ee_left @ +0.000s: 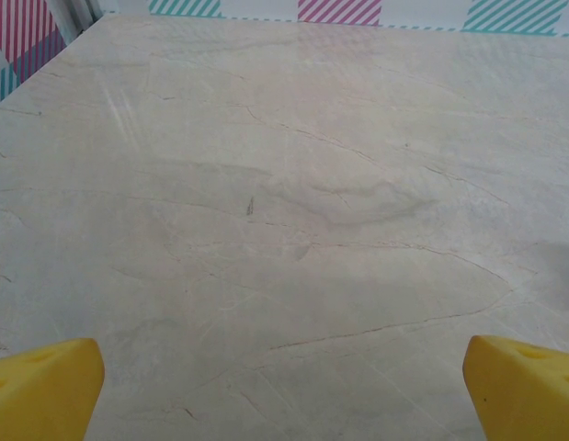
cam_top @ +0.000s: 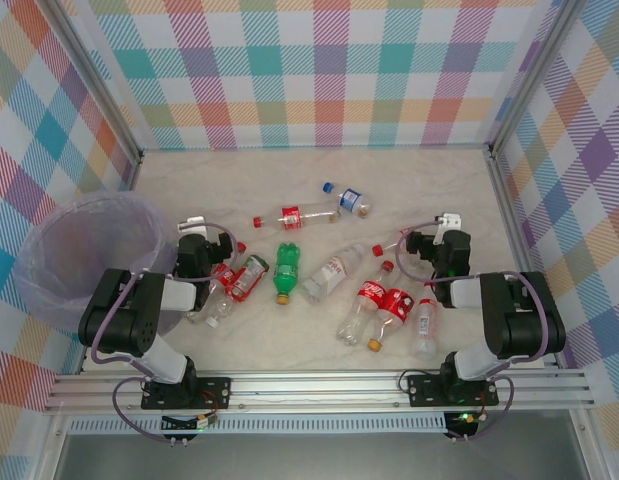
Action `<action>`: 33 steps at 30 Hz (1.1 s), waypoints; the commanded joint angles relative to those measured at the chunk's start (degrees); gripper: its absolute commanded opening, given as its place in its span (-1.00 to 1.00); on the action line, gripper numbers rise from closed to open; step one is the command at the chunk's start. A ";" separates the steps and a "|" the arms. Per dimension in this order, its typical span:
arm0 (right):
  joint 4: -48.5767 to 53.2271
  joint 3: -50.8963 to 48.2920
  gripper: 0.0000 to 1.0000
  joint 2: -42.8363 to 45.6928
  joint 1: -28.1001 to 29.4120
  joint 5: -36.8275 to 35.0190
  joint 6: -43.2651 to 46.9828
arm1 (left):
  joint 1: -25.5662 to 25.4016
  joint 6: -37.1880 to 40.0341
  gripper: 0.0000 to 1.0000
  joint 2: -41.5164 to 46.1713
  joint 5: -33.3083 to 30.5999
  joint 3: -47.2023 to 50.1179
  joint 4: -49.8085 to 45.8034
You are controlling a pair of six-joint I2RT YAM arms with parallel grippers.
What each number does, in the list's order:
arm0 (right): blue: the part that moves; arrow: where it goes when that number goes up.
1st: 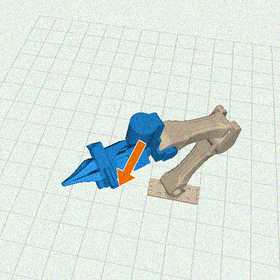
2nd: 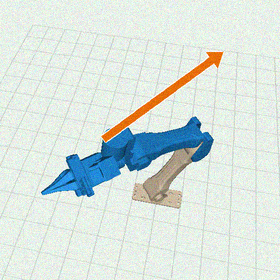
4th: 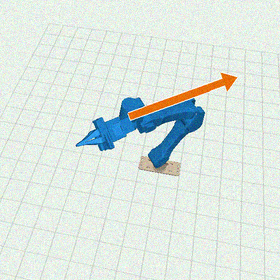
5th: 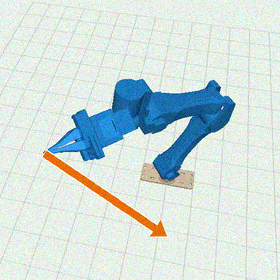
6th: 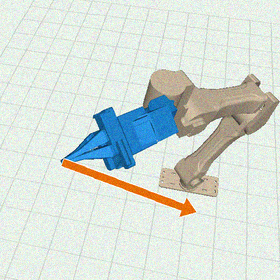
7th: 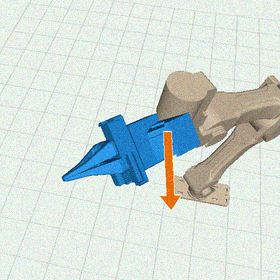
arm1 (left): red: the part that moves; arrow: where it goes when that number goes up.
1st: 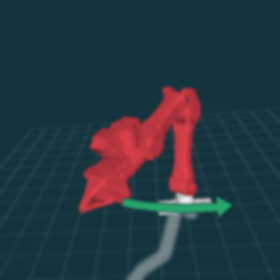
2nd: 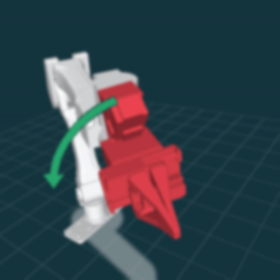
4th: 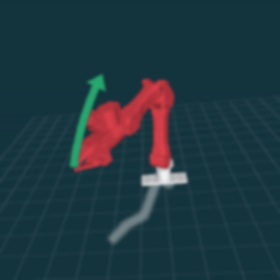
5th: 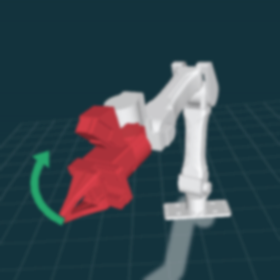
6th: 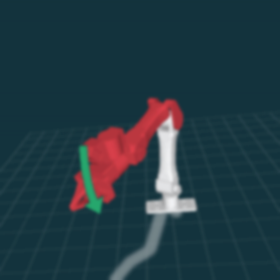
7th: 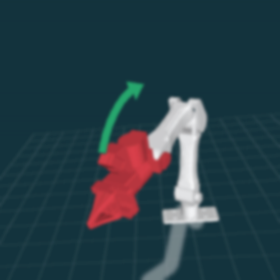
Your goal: Put the plastic bottles in the bin
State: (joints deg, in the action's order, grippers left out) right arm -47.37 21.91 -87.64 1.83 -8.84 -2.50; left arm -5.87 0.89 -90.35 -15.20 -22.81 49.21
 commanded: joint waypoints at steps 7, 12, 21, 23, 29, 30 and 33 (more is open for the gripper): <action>21.97 9.57 0.98 9.84 -1.03 5.26 0.81 | -3.54 0.37 1.00 12.16 -6.76 -7.95 -22.27; 64.72 27.82 0.98 21.36 -0.84 4.10 -5.63 | -7.44 -6.96 0.99 20.02 -10.29 -15.05 -41.90; 113.15 42.36 0.97 26.43 -2.45 -2.68 -20.62 | -22.60 -19.97 0.99 19.72 -4.95 -41.47 -84.43; 115.87 42.50 0.97 25.40 -4.65 -0.41 -21.35 | -26.89 -22.56 0.99 18.65 0.39 -45.04 -87.40; 116.95 40.40 0.93 23.91 -7.88 2.63 -22.01 | -34.55 -24.44 0.99 18.45 7.19 -44.16 -81.64; 116.29 39.85 0.92 23.32 -8.96 3.38 -21.44 | -34.55 -24.44 1.00 18.09 8.51 -43.99 -80.88; 114.13 39.94 0.93 20.31 -10.85 8.40 -18.51 | -34.49 -24.51 1.00 16.79 10.35 -43.30 -78.64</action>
State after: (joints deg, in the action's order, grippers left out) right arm 66.17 62.06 -65.01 -7.60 -5.63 -22.98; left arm -40.62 -22.02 -72.49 -9.19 -67.35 -30.02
